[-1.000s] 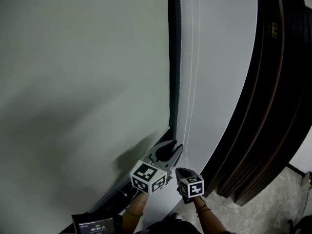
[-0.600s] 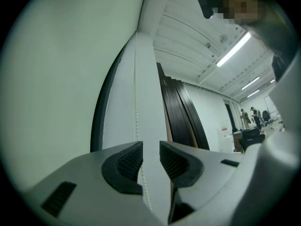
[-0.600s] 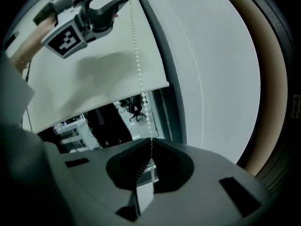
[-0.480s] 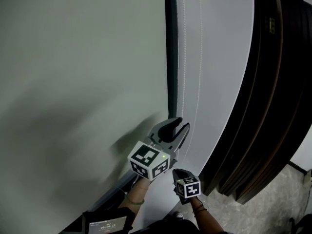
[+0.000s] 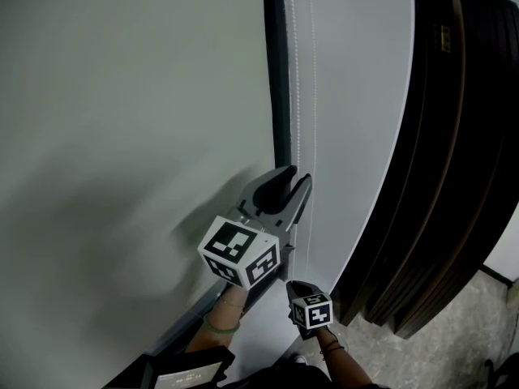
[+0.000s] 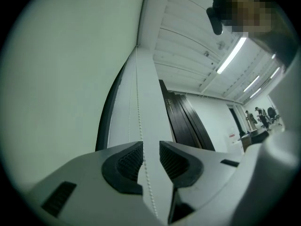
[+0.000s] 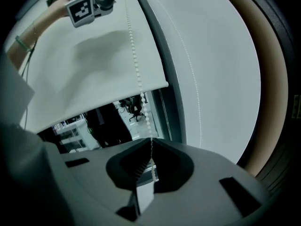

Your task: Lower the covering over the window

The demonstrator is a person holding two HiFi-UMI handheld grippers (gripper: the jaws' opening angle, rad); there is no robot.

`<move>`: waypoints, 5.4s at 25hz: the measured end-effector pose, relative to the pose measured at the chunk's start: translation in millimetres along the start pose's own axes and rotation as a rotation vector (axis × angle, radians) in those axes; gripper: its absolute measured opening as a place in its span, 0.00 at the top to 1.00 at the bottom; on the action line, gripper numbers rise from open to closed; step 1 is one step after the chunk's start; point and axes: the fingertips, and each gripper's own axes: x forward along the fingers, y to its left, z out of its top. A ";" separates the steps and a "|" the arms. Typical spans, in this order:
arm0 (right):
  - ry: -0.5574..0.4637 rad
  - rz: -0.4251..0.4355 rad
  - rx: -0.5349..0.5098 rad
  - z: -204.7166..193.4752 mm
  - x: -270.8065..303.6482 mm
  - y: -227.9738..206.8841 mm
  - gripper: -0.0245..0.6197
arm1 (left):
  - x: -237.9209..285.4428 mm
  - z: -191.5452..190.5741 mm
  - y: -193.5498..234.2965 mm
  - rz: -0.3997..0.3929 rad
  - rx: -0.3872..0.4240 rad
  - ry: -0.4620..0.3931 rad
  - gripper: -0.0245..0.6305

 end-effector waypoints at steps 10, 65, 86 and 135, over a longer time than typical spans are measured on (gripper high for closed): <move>-0.021 0.013 -0.019 1.4 -5.3 -0.2 0.94 | 10.1 -6.5 10.1 0.006 -0.049 0.003 0.95; -0.209 0.174 -0.001 126.0 -91.5 11.3 0.85 | -189.2 -494.7 -64.2 0.136 -0.377 1.147 0.96; -0.167 0.122 0.093 76.4 -91.7 32.9 0.85 | -186.7 -389.5 -63.4 0.136 -0.367 0.776 0.75; -0.173 0.274 0.075 -124.4 -378.4 217.5 0.85 | -420.0 -159.6 -324.2 0.475 -0.357 0.392 0.96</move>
